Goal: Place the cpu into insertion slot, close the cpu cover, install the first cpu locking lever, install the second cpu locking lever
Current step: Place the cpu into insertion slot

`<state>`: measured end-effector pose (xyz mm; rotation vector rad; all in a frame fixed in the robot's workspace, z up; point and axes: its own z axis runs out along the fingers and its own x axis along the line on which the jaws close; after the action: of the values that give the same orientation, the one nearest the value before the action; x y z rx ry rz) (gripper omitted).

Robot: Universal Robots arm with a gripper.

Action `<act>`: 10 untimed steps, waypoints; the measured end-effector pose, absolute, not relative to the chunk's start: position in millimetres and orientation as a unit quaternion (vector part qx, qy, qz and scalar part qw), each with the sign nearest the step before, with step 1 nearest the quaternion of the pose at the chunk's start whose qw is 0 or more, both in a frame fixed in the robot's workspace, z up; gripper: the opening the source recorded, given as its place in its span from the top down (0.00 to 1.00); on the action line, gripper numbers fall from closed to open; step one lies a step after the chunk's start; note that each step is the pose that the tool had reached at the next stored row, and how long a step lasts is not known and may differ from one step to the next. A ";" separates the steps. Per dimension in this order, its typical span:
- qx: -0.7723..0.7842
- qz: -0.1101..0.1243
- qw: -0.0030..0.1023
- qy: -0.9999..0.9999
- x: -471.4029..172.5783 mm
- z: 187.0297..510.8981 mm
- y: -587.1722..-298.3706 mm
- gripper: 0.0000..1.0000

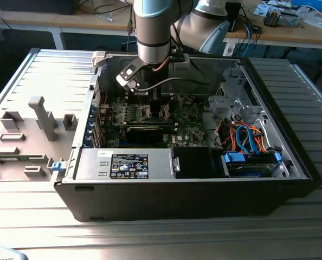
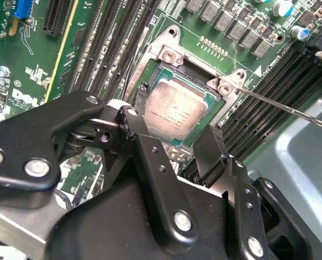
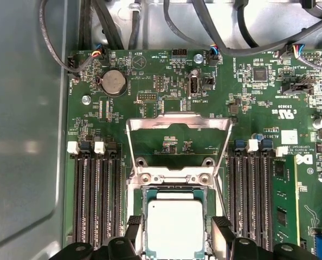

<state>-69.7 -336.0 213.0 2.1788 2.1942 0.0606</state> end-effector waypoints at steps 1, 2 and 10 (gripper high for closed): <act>0.704 0.020 0.024 0.709 -69.6 213.4 -336.0 0.38; 0.704 0.020 0.024 0.709 -69.6 213.8 -336.0 0.38; 0.704 0.020 0.024 0.709 -69.7 218.5 -336.0 0.38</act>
<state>-69.7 -336.0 218.5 2.1788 2.1942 0.0606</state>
